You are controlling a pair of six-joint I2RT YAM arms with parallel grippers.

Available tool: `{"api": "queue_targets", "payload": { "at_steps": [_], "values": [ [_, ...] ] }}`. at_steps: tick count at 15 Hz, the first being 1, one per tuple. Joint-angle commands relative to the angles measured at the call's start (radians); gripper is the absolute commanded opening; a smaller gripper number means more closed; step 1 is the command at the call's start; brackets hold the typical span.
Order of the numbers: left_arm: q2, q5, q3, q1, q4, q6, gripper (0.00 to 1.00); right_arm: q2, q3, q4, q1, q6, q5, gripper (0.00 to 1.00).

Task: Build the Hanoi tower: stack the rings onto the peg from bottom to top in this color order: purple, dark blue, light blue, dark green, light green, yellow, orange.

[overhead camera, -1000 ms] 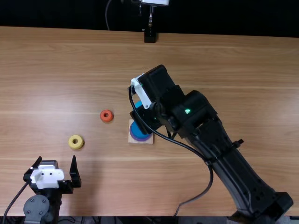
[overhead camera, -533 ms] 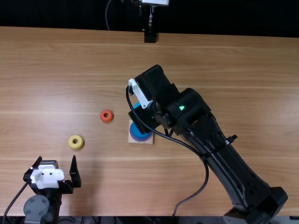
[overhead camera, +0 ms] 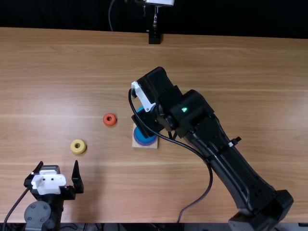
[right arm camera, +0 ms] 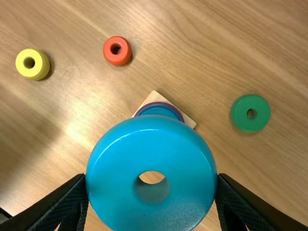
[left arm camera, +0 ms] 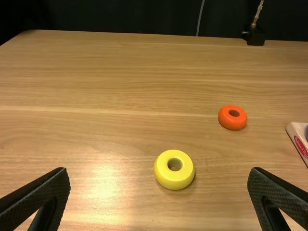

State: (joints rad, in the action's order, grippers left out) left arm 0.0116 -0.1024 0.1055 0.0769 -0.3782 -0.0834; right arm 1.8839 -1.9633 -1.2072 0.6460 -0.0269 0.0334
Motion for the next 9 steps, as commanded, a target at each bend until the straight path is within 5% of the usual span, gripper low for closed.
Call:
{"api": "queue_targets", "payload": {
  "at_steps": [1, 9],
  "values": [
    [-0.012, -0.008, -0.105, 0.000, -0.084, 0.001, 1.00, 0.037, -0.014, 0.002, 0.004, 0.003, 0.000, 0.00],
    [-0.012, -0.008, -0.105, 0.000, -0.084, 0.001, 1.00, 0.060, -0.016, 0.000, 0.006, 0.001, 0.000, 0.00]
  ]
}}
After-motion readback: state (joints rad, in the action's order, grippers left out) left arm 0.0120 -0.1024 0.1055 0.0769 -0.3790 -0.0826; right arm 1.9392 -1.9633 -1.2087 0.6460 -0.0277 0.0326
